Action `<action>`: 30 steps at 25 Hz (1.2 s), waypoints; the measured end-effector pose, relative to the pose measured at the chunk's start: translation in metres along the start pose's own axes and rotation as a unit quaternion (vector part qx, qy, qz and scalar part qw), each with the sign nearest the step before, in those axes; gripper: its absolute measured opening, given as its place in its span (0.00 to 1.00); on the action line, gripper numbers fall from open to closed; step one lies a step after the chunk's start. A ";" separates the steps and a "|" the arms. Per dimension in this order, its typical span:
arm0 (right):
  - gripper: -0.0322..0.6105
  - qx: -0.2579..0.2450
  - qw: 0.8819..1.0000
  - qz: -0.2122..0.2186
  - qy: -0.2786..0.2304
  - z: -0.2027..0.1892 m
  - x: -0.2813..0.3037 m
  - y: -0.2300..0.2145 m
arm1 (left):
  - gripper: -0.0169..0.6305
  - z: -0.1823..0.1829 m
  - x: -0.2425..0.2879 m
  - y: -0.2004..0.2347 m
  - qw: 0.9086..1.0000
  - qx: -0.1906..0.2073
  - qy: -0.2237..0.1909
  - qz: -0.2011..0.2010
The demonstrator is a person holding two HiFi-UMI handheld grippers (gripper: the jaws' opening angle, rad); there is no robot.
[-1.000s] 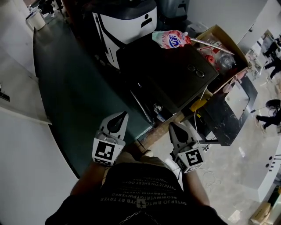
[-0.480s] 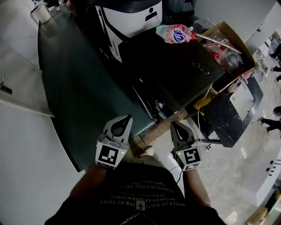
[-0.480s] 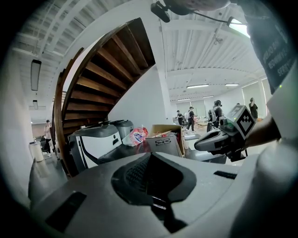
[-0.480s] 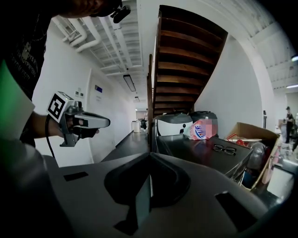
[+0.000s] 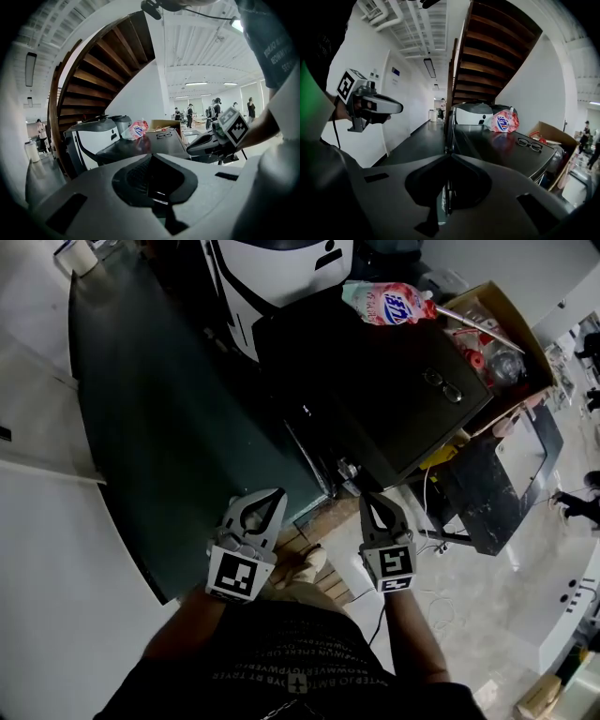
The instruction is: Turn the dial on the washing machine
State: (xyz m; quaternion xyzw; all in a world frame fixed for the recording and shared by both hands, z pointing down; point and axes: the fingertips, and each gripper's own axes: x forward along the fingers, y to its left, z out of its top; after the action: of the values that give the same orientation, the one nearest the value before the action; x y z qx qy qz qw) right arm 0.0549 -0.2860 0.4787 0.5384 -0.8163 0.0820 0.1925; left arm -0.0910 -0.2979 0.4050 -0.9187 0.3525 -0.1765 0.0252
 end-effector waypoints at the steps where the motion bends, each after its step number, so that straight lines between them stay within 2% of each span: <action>1: 0.05 -0.004 1.000 -0.006 0.003 -0.004 0.007 -0.001 | 0.03 -0.003 0.002 0.001 1.000 0.002 0.000 -0.001; 4: 0.05 -0.021 0.999 -0.015 0.022 -0.019 0.024 -0.001 | 0.03 -0.009 0.006 0.002 1.000 0.002 -0.002 -0.001; 7: 0.17 -0.033 0.998 -0.011 0.043 -0.032 0.040 0.002 | 0.03 -0.014 0.009 0.000 1.000 -0.009 -0.002 -0.001; 18: 0.22 -0.075 0.992 -0.003 0.103 -0.065 0.083 0.006 | 0.03 -0.020 0.011 -0.017 0.999 -0.034 0.008 -0.015; 23: 0.25 -0.080 0.990 -0.007 0.118 -0.073 0.096 0.007 | 0.03 -0.014 0.013 -0.019 1.000 -0.010 -0.001 -0.019; 30: 0.29 -0.080 0.987 -0.019 0.135 -0.080 0.105 0.007 | 0.03 -0.013 0.012 -0.024 1.000 -0.019 0.008 -0.023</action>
State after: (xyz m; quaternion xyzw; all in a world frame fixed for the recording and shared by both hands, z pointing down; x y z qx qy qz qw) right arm 0.0303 -0.3454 0.5943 0.5206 -0.7765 0.0849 0.3446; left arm -0.0715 -0.2869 0.4245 -0.9254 0.3347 -0.1778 0.0008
